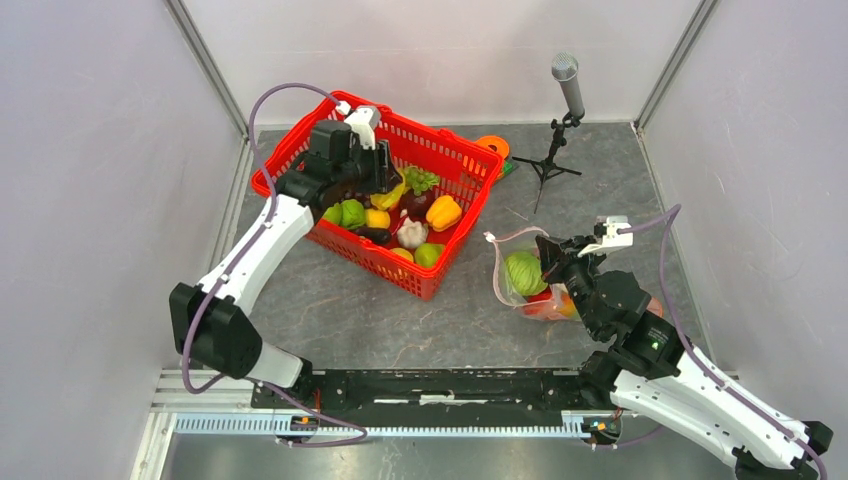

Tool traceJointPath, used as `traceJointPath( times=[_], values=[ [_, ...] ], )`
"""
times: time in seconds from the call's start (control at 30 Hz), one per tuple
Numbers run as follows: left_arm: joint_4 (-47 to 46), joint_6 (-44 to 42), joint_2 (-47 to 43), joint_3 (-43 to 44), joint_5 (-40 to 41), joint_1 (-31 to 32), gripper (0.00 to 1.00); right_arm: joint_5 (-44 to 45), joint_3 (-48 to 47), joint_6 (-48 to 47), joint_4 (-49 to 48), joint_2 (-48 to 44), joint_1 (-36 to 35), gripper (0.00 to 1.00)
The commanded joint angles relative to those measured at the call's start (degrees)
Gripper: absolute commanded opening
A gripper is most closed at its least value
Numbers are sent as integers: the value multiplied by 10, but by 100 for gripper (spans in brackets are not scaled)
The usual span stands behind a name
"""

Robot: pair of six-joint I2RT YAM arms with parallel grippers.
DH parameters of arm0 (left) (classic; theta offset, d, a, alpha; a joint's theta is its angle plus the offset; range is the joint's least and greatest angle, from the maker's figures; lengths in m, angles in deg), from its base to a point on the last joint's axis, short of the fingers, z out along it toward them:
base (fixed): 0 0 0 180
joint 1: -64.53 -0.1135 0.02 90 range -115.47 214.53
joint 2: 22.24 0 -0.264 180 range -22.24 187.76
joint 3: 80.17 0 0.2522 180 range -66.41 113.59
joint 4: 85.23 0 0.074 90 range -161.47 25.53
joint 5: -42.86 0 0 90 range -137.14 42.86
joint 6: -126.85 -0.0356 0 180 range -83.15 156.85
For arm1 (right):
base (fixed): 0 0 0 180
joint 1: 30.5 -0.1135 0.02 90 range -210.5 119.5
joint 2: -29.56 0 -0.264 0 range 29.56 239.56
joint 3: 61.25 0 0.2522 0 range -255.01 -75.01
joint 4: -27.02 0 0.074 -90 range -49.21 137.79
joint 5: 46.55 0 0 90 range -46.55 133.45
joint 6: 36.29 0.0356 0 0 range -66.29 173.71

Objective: Place the food in the zip-top bag and seal the zipper

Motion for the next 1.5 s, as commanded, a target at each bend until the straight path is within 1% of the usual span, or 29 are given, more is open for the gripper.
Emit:
traceJointPath(
  times=[0.0,0.07,0.2,0.3,0.43,0.5,0.57,0.6,0.63,0.7,0.83,0.93,1.03,1.07,1.13,1.23,1.3,1.37,1.4,1.47],
  values=[
    [-49,31,-38,-13,-57,-3,30,6,5,11,-25,-5,-2,8],
    [-67,48,-49,-20,-92,-3,30,6,9,13,-27,-7,-2,7],
    [-137,90,-77,-49,-158,3,31,4,11,16,-33,-7,-2,7],
    [-156,98,-87,-56,-164,6,31,1,11,18,-37,-6,-2,8],
    [-136,83,-87,-56,-145,6,32,-3,17,19,-51,-18,-2,7],
    [-135,79,-86,-62,-146,6,34,-16,29,16,-83,-32,-2,7],
    [-129,77,-77,-67,-140,6,36,-32,36,-9,-143,-45,-2,7],
    [-123,76,-72,-71,-130,6,39,-28,30,-21,-154,-48,-2,7],
    [-117,73,-65,-73,-120,6,40,-13,13,-41,-155,-47,-2,7],
    [-96,67,-51,-78,-97,6,41,37,-23,-94,-144,-39,-2,7],
    [-86,62,-34,-97,-95,6,41,186,-120,-193,-76,-8,-2,6],
    [-95,66,-34,-110,-97,5,42,234,-142,-249,-79,-10,-2,7],
    [-96,65,-33,-112,-98,6,43,284,-154,-272,-68,-18,-2,6],
    [-95,65,-32,-112,-96,6,44,283,-153,-275,-66,-21,-2,6],
    [-95,62,-27,-113,-91,6,44,260,-141,-262,-56,-26,-2,7],
    [-91,61,-11,-111,-93,6,44,197,-105,-191,-23,-20,-2,7],
    [-82,59,6,-107,-90,7,50,123,-73,-126,2,-1,-2,7],
    [-57,52,23,-98,-82,9,68,30,-43,-76,7,26,-2,7],
    [-51,51,28,-96,-73,11,78,-19,-26,-60,-5,42,-2,6],
    [-52,52,26,-100,-65,13,95,-111,4,-26,-32,72,-2,5]
  ],
)
